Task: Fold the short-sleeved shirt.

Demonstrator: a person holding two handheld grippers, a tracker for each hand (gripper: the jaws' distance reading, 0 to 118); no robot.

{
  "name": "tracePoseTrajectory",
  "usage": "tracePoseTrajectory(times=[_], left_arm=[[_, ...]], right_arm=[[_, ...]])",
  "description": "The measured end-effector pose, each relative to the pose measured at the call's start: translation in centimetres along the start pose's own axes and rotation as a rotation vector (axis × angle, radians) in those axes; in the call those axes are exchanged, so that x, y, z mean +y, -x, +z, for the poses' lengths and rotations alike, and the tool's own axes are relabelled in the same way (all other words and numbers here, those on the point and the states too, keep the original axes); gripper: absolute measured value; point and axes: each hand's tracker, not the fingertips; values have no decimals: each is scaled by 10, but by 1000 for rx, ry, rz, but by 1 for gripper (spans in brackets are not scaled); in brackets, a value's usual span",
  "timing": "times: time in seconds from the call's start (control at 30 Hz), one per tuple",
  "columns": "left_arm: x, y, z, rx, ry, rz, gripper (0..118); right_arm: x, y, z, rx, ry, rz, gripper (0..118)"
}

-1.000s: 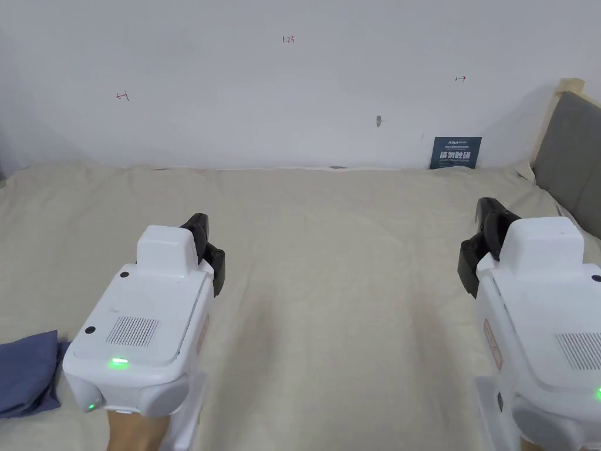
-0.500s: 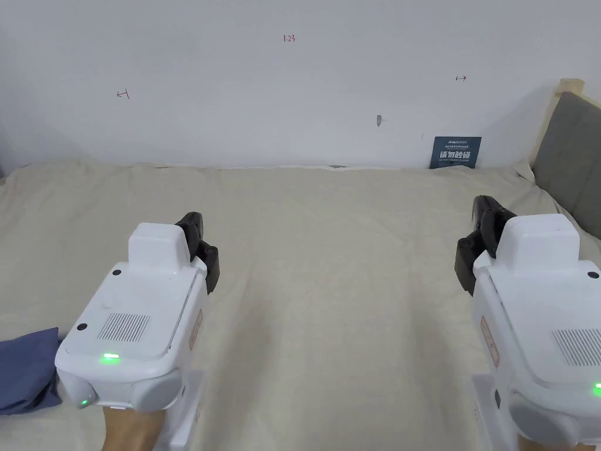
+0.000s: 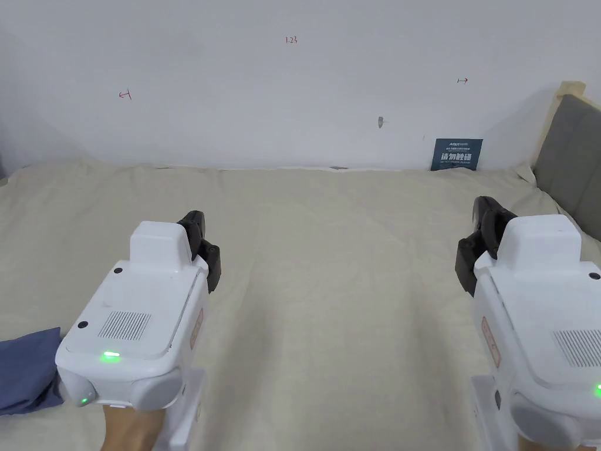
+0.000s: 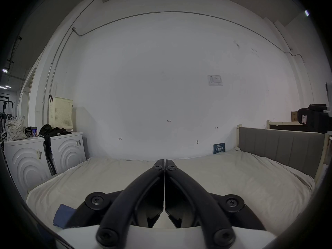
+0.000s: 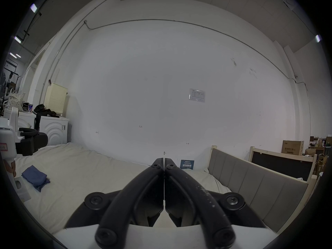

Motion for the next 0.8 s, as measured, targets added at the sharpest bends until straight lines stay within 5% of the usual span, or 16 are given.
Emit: tracePoseTrajectory(times=[0.47, 0.53, 0.57, 0.6, 0.67, 0.73, 0.8], left_arm=[[2, 2, 0, -2, -5, 0, 1], [2, 3, 0, 3, -8, 2, 16], [3, 3, 0, 5, -8, 4, 31], [3, 3, 0, 4, -6, 5, 64], [3, 4, -1, 2, -5, 7, 110], [3, 4, -3, 2, 2, 1, 118], [2, 5, 1, 4, -19, -3, 118]], right_arm=[[1, 0, 0, -1, -2, 2, 3], [1, 0, 0, -2, 0, -1, 5], [1, 0, 1, -2, 2, -4, 17], [1, 0, 0, -2, 5, -6, 39], [0, -1, -1, 13, 22, -17, 75], [-1, -1, -2, 7, 23, -24, 109], [-2, 0, -2, -5, 24, -28, 118]])
